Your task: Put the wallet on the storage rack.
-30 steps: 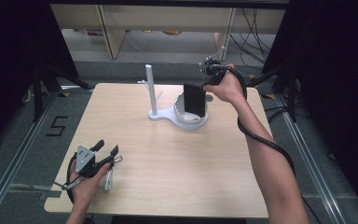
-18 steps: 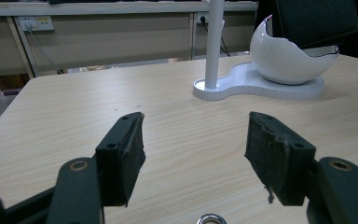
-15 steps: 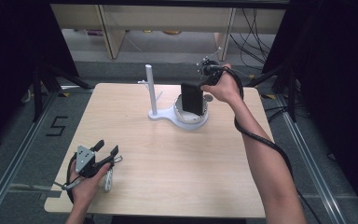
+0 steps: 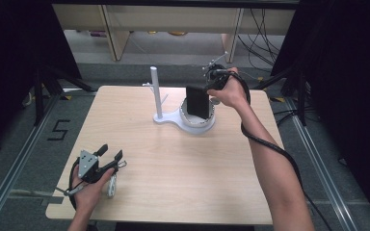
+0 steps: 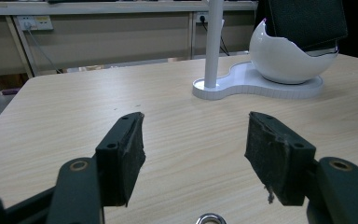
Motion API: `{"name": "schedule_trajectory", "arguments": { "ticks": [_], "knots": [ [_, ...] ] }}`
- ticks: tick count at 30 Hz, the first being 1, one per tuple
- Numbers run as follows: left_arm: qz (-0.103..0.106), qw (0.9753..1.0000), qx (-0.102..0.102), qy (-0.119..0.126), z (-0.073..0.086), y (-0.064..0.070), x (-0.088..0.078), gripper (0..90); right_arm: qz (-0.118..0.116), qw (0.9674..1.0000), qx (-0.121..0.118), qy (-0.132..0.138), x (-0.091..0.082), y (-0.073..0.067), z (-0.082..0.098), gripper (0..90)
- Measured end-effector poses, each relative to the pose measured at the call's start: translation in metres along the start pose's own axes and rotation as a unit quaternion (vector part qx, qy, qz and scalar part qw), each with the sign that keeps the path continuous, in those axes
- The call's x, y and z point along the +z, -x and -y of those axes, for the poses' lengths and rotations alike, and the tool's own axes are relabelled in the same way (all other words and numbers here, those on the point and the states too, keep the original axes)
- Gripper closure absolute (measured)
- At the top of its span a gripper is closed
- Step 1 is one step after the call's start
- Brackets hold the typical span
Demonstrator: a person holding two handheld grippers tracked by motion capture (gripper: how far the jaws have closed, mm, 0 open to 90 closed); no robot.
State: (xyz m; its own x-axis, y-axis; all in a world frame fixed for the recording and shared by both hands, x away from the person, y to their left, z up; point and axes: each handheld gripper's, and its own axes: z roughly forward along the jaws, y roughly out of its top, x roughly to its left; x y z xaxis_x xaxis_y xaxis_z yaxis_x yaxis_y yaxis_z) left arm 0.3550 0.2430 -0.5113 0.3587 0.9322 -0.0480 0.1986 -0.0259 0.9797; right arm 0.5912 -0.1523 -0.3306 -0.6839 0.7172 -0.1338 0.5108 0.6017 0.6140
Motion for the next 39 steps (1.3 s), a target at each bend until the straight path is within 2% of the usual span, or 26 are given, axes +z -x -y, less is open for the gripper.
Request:
{"name": "schedule_trajectory", "arguments": {
  "ticks": [1,4,5,10,11,13,14,16,17,19,20,23,28,32,34,35,38,39],
  "knots": [
    [0.004,1.0,0.0,0.006,0.0,0.0,0.001,36.2,0.003,1.0,-0.003,0.002,0.0,0.0,0.001,81.6],
    [0.004,1.0,0.0,0.006,0.0,0.0,0.002,36.2,-0.003,1.0,0.001,0.006,0.003,0.002,0.005,81.5],
    [0.001,1.0,0.002,0.0,0.0,0.0,0.001,36.2,0.0,1.0,-0.006,0.008,0.004,0.003,0.007,81.5],
    [0.003,1.0,-0.001,0.001,0.0,0.001,0.001,36.2,-0.006,1.0,-0.003,-0.002,0.009,0.002,0.01,80.9],
    [0.005,1.0,-0.001,0.007,0.001,0.0,0.002,36.2,-0.003,0.9999,-0.012,-0.001,0.011,0.003,0.011,80.3],
    [0.002,1.0,0.0,0.0,0.0,0.0,0.001,36.2,0.0,1.0,-0.009,0.0,0.012,0.003,0.012,78.7],
    [0.002,1.0,-0.001,0.0,0.0,0.0,0.001,36.2,-0.001,1.0,0.006,-0.001,0.012,0.003,0.013,77.9],
    [0.002,1.0,-0.001,0.0,0.001,0.0,0.001,36.2,-0.003,1.0,0.006,0.003,0.012,0.005,0.013,75.7],
    [0.002,1.0,-0.001,0.0,0.001,0.0,0.001,36.2,-0.004,0.9999,0.011,0.001,0.013,0.004,0.013,74.5],
    [0.003,1.0,0.0,0.0,0.0,0.001,0.001,36.2,-0.001,1.0,0.006,-0.006,0.014,0.005,0.013,72.0],
    [0.003,1.0,0.0,-0.001,0.0,0.001,0.001,36.2,-0.003,0.9998,0.015,-0.013,0.015,0.004,0.013,71.1],
    [0.002,1.0,-0.002,0.003,0.001,0.0,0.001,36.2,-0.007,0.9996,0.02,-0.02,0.018,0.004,0.014,66.5],
    [0.004,1.0,-0.001,0.005,0.001,-0.001,0.001,36.2,-0.007,0.9994,0.013,-0.032,0.024,0.003,0.015,61.0],
    [0.0,1.0,-0.001,-0.001,0.0,-0.001,0.0,36.2,-0.003,0.9993,0.022,-0.03,0.022,0.004,0.015,59.6],
    [0.0,1.0,-0.003,0.0,0.001,-0.001,0.0,36.1,0.01,0.9994,0.028,-0.016,0.014,0.006,0.015,56.8],
    [0.0,1.0,-0.003,0.0,0.001,-0.001,0.0,36.2,0.011,0.9996,0.02,-0.013,0.011,0.008,0.015,56.9],
    [0.001,1.0,-0.001,0.0,0.001,0.0,0.0,36.2,0.015,0.9995,0.022,-0.016,0.004,0.007,0.016,59.9],
    [0.003,1.0,0.0,0.004,0.001,0.0,0.001,36.2,0.015,0.9994,0.019,-0.023,-0.003,0.007,0.018,66.1]
  ]
}}
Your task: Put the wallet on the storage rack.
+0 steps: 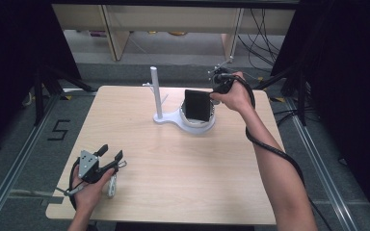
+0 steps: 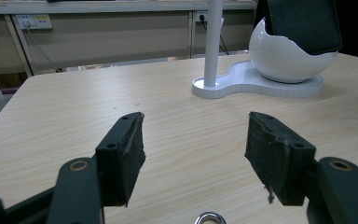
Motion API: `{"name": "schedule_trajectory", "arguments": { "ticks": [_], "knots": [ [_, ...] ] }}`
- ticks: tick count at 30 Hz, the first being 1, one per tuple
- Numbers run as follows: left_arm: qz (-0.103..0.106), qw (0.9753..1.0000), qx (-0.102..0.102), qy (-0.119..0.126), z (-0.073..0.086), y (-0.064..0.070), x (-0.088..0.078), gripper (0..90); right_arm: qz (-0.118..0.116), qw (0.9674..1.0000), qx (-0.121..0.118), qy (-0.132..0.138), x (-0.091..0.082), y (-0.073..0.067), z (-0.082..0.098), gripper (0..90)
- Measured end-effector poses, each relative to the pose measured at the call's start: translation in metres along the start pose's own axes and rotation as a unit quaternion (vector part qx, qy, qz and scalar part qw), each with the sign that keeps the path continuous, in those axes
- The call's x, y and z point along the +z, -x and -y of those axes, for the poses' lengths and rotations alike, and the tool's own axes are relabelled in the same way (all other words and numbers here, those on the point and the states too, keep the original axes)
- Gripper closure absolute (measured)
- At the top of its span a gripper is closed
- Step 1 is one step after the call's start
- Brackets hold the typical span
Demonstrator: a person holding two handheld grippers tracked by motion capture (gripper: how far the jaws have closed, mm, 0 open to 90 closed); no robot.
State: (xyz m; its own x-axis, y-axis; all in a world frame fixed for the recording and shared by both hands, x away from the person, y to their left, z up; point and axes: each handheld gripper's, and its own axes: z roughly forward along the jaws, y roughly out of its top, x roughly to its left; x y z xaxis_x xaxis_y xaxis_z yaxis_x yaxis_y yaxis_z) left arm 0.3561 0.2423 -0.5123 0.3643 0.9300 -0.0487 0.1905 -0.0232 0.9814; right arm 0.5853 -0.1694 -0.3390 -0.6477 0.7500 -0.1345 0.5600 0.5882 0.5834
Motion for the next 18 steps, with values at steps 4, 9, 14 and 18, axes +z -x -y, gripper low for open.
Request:
{"name": "schedule_trajectory", "arguments": {
  "ticks": [4,9,14,18],
  "knots": [
    [-0.001,1.0,0.001,-0.004,0.0,0.001,-0.001,36.2,-0.005,0.9999,0.005,-0.007,-0.006,-0.001,0.004,76.3],
    [0.0,1.0,-0.004,-0.002,0.0,0.0,0.0,36.1,-0.017,0.9993,0.012,-0.031,-0.011,-0.004,0.023,87.3],
    [-0.001,1.0,0.0,-0.006,0.0,0.002,-0.001,36.0,-0.015,0.9992,0.006,-0.036,-0.014,-0.004,0.04,89.2],
    [0.001,1.0,0.0,-0.006,0.0,0.001,0.0,35.9,-0.019,0.999,0.012,-0.039,-0.018,-0.007,0.055,89.4]
  ]
}}
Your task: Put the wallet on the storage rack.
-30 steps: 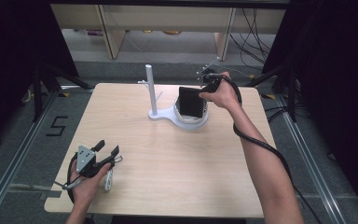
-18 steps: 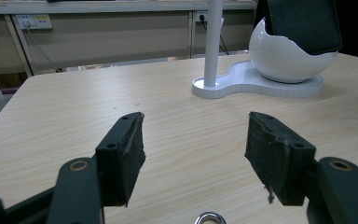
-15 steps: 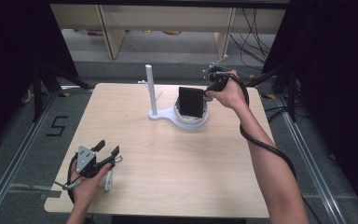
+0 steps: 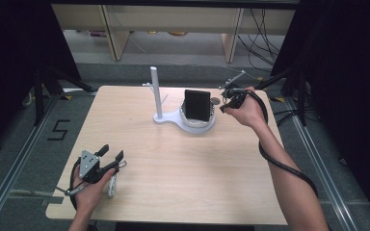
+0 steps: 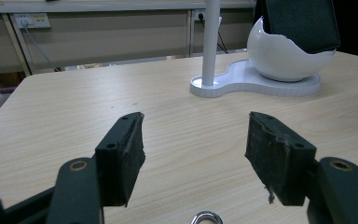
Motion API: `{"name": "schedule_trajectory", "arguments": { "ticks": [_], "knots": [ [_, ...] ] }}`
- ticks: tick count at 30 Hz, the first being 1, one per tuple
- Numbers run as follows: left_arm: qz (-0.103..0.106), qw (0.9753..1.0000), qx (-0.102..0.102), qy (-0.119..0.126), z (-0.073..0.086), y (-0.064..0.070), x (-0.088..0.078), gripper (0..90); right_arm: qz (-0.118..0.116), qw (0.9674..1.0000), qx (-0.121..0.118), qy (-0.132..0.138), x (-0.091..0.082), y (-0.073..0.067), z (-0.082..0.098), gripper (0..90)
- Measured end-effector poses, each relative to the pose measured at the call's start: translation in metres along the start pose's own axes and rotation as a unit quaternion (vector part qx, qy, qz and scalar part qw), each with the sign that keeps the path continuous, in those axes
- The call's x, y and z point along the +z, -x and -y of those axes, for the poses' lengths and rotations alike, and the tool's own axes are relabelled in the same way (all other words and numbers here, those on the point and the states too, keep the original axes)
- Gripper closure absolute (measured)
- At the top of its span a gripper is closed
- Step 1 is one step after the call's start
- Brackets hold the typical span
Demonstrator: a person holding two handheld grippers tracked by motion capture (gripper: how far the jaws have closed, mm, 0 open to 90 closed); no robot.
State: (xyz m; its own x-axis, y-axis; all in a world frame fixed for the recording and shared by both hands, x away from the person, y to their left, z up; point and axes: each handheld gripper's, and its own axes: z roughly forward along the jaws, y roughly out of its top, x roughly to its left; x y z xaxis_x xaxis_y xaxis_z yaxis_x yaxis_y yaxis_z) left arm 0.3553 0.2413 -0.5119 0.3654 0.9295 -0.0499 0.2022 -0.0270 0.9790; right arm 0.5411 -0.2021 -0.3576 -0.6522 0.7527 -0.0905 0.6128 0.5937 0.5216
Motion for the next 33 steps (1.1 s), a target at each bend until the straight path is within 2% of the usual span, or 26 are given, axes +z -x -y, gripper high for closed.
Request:
{"name": "schedule_trajectory", "arguments": {
  "ticks": [5,6,7,8,9,13,16,17,22,26,33],
  "knots": [
    [0.005,1.0,-0.008,-0.003,-0.001,-0.001,0.001,35.6,-0.002,1.0,0.007,0.001,-0.003,-0.002,0.021,87.9],
    [0.003,0.9999,-0.01,-0.01,-0.001,-0.001,0.001,35.5,-0.003,0.9999,0.011,-0.004,-0.004,-0.002,0.026,87.5],
    [0.003,0.9999,-0.01,-0.01,-0.001,-0.001,0.001,35.3,-0.003,0.9999,0.011,-0.004,-0.004,-0.002,0.026,87.5],
    [0.004,0.9998,-0.011,-0.013,-0.002,-0.002,0.001,35.2,-0.012,0.9997,0.02,-0.009,-0.003,-0.003,0.036,86.8],
    [0.004,0.9998,-0.011,-0.013,-0.002,-0.002,0.001,35.0,-0.012,0.9997,0.02,-0.009,-0.003,-0.003,0.036,86.8],
    [0.004,0.9997,-0.012,-0.023,-0.003,-0.002,0.002,34.9,-0.021,0.9989,0.027,-0.033,0.003,-0.004,0.061,84.7],
    [0.001,0.9991,-0.015,-0.039,-0.005,-0.003,0.002,34.8,-0.018,0.9984,0.036,-0.041,0.005,-0.004,0.07,83.2],
    [0.002,0.9988,-0.019,-0.045,-0.006,-0.003,0.003,34.5,-0.02,0.9985,0.035,-0.038,0.008,-0.002,0.08,81.4],
    [0.002,0.9982,-0.022,-0.056,-0.009,-0.005,0.004,34.6,-0.027,0.9973,0.053,-0.043,0.009,-0.003,0.096,77.5],
    [0.004,0.9968,-0.029,-0.075,-0.011,-0.004,0.005,34.5,-0.029,0.9969,0.065,-0.034,0.011,-0.002,0.116,72.8],
    [0.004,0.9956,-0.03,-0.088,-0.012,-0.004,0.006,33.7,-0.033,0.9953,0.086,-0.03,0.016,-0.004,0.141,66.7]
  ]
}}
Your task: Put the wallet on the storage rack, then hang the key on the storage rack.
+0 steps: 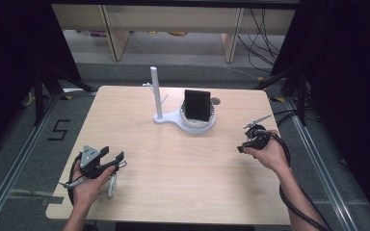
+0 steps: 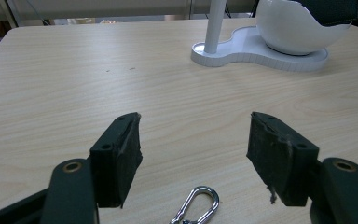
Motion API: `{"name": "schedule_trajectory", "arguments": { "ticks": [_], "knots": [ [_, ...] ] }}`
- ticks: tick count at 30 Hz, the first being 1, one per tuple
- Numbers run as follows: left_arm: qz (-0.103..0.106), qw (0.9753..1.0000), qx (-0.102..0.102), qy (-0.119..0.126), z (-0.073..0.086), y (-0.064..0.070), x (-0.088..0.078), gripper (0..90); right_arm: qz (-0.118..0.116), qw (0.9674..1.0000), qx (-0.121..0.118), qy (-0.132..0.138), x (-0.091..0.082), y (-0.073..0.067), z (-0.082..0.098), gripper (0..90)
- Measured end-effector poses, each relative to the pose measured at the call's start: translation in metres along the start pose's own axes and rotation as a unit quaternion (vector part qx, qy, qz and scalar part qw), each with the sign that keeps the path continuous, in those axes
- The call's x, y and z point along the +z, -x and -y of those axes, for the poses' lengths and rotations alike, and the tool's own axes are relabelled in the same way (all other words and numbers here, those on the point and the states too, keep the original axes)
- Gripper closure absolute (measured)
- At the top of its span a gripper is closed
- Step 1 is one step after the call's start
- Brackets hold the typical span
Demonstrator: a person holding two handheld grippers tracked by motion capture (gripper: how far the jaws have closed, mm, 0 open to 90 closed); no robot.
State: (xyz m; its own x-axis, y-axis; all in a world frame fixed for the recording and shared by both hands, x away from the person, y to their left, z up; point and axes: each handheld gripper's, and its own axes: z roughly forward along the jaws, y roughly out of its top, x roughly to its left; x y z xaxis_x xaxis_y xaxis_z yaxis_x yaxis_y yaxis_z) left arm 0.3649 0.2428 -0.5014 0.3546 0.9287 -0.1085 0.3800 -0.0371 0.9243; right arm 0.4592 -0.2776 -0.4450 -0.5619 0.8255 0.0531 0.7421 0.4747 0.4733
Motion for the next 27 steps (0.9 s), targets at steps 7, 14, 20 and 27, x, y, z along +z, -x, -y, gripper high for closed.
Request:
{"name": "schedule_trajectory", "arguments": {
  "ticks": [7,14,20,27],
  "knots": [
    [0.0,1.0,-0.002,0.003,-0.001,0.0,-0.001,33.0,0.003,0.9998,0.02,-0.002,-0.003,0.001,0.012,64.9],
    [-0.006,0.9999,-0.01,-0.012,-0.001,-0.003,-0.002,32.9,-0.001,0.9995,0.033,0.0,-0.006,0.002,0.017,60.6],
    [-0.002,0.9993,-0.01,-0.036,-0.003,-0.004,0.001,33.2,-0.004,0.9993,0.036,0.002,-0.003,0.006,0.022,59.6],
    [0.003,0.9973,0.001,-0.073,-0.011,-0.009,0.0,35.1,0.002,0.999,0.044,-0.008,-0.004,0.007,0.027,58.8]
  ]
}}
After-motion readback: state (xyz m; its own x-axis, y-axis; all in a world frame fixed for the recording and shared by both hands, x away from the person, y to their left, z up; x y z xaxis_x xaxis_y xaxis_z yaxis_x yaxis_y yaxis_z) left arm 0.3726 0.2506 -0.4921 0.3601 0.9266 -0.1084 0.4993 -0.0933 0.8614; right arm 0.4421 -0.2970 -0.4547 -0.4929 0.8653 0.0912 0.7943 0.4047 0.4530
